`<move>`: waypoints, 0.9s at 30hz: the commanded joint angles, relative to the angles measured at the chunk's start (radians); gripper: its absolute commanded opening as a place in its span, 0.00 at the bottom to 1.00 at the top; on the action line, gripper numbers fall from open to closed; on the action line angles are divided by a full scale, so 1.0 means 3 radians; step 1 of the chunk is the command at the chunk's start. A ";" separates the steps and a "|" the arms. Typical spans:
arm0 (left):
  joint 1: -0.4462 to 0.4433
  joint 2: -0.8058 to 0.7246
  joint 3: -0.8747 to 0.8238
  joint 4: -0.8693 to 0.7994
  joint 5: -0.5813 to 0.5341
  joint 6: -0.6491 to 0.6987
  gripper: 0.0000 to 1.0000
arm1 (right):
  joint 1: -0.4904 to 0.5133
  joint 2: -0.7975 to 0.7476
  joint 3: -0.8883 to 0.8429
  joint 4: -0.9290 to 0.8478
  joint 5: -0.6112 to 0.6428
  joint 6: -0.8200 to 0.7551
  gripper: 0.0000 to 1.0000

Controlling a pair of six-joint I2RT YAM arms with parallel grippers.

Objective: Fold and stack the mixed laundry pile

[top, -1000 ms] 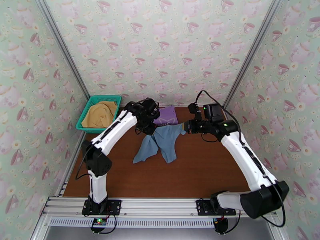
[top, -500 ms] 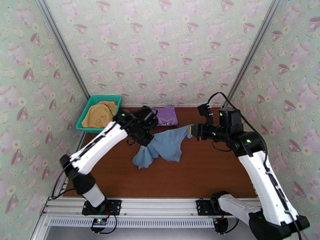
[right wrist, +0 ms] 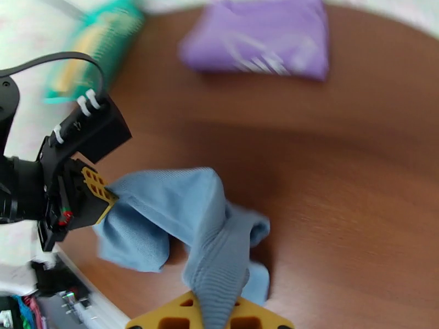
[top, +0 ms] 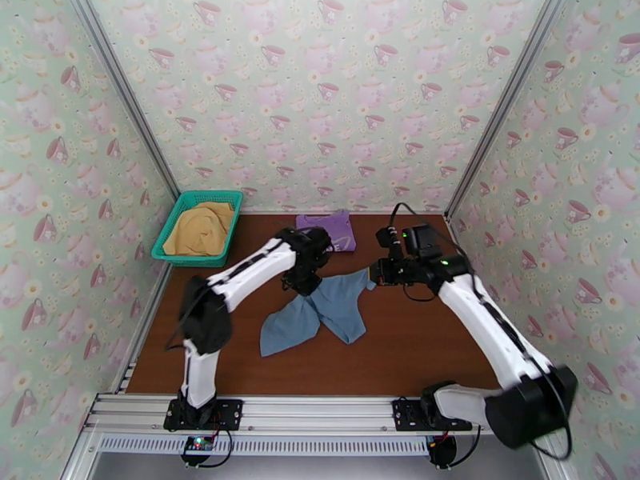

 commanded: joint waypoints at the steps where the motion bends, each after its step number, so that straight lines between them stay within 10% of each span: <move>1: 0.0117 0.0362 0.0404 0.0058 -0.0213 0.0140 0.00 | 0.0006 0.0303 0.0046 0.0372 0.0584 -0.0033 0.00; 5: 0.0251 0.0615 0.0802 0.0129 -0.0598 0.0159 0.05 | 0.0006 0.0594 0.0187 0.0572 0.0934 -0.0083 0.00; 8: 0.0323 0.0690 0.1000 0.0188 -0.0767 0.0203 0.46 | 0.0004 0.0770 0.0275 0.0712 0.1040 -0.0078 0.00; 13: 0.0317 0.0667 0.1086 0.0257 -0.1263 0.0222 0.72 | 0.0004 0.0880 0.0339 0.0780 0.1091 -0.0072 0.41; 17: 0.0180 0.0149 0.0752 0.0185 -0.1726 0.0019 0.86 | 0.0023 0.0448 0.0130 0.0734 0.0920 -0.0162 0.55; 27: -0.0242 -0.2200 -0.2013 0.0266 -0.0813 -0.1860 0.62 | 0.0525 -0.0945 -0.0646 0.0744 0.0465 -0.0559 0.63</move>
